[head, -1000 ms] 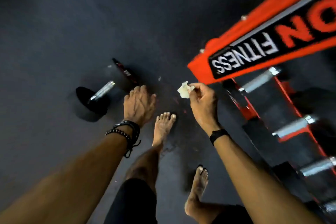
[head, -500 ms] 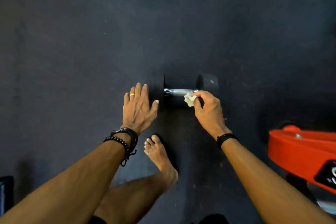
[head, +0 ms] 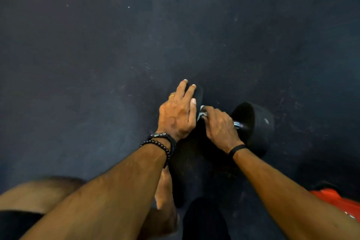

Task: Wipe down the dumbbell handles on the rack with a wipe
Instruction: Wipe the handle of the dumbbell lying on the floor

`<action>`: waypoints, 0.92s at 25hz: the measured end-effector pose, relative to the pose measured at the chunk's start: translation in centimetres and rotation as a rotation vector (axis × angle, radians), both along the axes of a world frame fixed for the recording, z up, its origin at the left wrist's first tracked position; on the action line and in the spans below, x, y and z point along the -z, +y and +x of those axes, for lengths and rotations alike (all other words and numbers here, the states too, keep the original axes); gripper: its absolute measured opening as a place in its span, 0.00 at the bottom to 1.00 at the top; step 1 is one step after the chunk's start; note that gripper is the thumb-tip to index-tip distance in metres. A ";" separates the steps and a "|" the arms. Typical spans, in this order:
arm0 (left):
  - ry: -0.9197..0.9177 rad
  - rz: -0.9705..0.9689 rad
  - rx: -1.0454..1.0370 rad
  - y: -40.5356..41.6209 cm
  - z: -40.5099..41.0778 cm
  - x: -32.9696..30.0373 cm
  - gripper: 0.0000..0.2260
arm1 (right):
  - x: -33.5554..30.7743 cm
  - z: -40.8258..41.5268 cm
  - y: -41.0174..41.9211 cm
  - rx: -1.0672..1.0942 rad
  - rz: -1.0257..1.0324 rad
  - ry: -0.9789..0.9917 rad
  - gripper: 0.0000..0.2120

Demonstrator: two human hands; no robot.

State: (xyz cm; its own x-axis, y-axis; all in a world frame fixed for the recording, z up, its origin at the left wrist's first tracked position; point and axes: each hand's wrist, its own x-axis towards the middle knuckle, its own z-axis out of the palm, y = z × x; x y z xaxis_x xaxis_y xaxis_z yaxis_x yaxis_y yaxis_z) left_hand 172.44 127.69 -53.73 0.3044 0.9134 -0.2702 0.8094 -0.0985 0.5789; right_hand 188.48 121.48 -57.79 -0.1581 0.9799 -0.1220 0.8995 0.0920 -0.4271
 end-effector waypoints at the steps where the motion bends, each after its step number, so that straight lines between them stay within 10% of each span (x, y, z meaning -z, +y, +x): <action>1: -0.017 -0.011 -0.003 -0.3 -0.2 0.0 0.24 | 0.4 -0.4 -0.1 0.031 0.049 -0.029 0.10; 23: -0.004 0.069 -0.003 -0.7 -0.2 0.2 0.23 | 0.5 -1.6 -1.1 0.138 0.040 0.046 0.18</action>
